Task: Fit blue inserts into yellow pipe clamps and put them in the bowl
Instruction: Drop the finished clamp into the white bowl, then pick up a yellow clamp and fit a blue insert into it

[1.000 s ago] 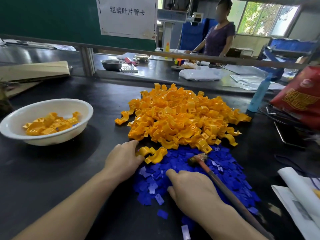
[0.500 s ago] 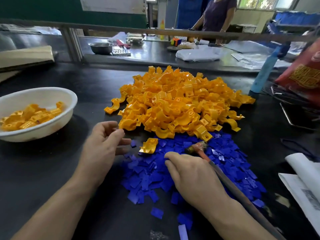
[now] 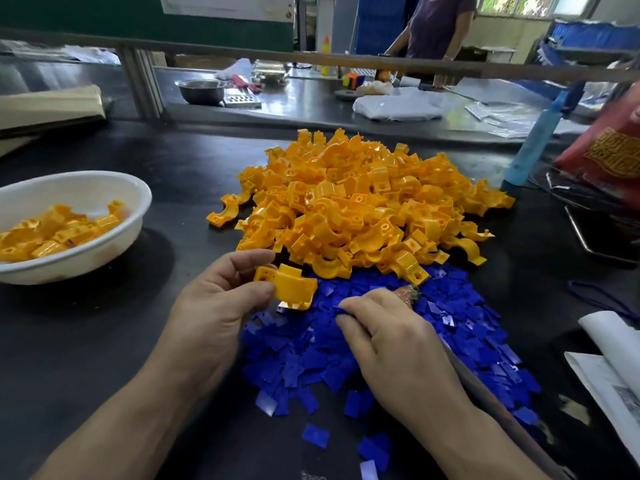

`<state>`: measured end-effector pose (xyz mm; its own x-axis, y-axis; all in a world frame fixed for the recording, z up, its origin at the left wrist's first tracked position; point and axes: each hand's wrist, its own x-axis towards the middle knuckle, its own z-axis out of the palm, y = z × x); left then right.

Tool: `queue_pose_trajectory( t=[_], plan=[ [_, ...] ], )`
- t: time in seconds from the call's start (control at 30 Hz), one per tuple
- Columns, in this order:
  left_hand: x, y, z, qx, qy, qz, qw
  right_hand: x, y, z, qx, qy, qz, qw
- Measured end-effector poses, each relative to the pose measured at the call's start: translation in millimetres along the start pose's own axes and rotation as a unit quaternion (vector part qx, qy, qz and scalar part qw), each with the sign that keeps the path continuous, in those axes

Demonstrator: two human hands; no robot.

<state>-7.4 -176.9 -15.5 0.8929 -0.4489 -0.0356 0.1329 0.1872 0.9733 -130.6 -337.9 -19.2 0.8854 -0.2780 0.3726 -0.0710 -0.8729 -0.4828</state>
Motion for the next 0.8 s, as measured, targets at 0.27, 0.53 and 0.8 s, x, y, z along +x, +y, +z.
queue_pose_trajectory(
  t=[0.27,0.53,0.8],
  plan=[
    [-1.4,0.6,7.4,0.005,-0.003,-0.04,0.999,-0.6,-2.5,-6.5,0.08,0.033,0.03,0.996],
    [-5.3,-2.8,9.8,0.017,-0.03,-0.068,0.997,2.0,-5.9,-13.8,0.302,-0.008,0.119,0.946],
    [-11.7,-4.2,13.9,0.007,-0.092,-0.093,0.991,2.4,-9.1,-10.6,0.413,-0.014,0.127,0.902]
  ],
)
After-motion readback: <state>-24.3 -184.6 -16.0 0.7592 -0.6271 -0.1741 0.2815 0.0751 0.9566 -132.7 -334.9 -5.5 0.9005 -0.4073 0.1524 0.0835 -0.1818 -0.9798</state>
